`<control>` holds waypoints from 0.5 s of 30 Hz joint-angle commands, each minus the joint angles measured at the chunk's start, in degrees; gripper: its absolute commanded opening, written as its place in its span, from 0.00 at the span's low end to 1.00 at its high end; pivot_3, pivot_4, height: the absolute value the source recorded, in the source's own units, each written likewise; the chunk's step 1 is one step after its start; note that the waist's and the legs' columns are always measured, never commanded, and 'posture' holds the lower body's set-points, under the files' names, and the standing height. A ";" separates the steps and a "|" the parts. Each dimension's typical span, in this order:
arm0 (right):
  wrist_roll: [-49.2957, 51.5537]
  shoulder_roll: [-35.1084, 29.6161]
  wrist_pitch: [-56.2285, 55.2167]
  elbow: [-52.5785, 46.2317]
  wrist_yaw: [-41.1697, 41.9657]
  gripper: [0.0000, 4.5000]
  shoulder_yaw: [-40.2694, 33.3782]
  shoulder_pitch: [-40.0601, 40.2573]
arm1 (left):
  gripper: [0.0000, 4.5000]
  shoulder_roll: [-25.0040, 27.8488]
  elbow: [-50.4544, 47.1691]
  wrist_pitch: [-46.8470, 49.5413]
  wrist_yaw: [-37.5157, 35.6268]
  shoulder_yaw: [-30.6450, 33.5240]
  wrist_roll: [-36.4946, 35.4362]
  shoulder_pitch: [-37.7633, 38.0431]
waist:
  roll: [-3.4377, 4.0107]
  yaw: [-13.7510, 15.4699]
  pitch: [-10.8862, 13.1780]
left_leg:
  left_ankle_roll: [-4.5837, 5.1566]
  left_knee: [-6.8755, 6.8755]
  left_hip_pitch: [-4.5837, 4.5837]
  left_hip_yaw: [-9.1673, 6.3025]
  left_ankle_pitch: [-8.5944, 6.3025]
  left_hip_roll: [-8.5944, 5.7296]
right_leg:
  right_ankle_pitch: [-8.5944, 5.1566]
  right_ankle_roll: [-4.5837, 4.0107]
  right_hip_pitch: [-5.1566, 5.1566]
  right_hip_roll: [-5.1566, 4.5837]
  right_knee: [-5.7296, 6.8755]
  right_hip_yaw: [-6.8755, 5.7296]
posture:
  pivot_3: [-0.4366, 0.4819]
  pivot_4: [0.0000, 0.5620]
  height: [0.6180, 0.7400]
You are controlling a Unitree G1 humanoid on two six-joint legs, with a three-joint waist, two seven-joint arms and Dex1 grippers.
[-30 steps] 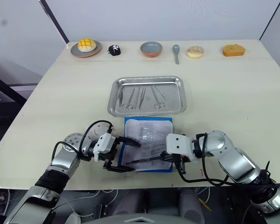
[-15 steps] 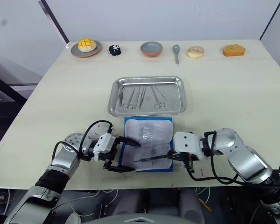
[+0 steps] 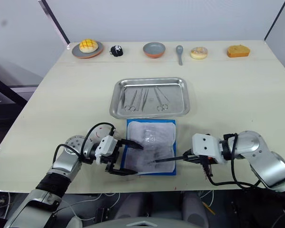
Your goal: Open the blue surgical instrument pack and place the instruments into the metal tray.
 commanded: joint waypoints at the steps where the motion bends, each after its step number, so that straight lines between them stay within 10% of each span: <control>1: 2.70 -1.66 -1.81 -2.01 0.93 0.03 -5.00 2.33 | 1.00 0.27 3.49 0.93 -0.16 -1.95 3.32 1.92 | 0.01 0.01 0.00 | 0.00 0.00 0.00 0.00 0.00 0.00 | 0.00 0.00 0.00 0.00 0.00 0.00 | 0.48 0.27 0.94; 15: 12.80 -4.04 -3.16 -3.06 3.58 0.03 -26.14 14.76 | 1.00 -0.49 4.57 0.11 -0.22 -2.19 3.53 1.48 | 0.04 0.23 -0.01 | 0.00 0.00 0.01 0.02 0.00 0.00 | 0.00 0.01 0.03 -0.02 -0.01 0.02 | 0.48 0.27 0.94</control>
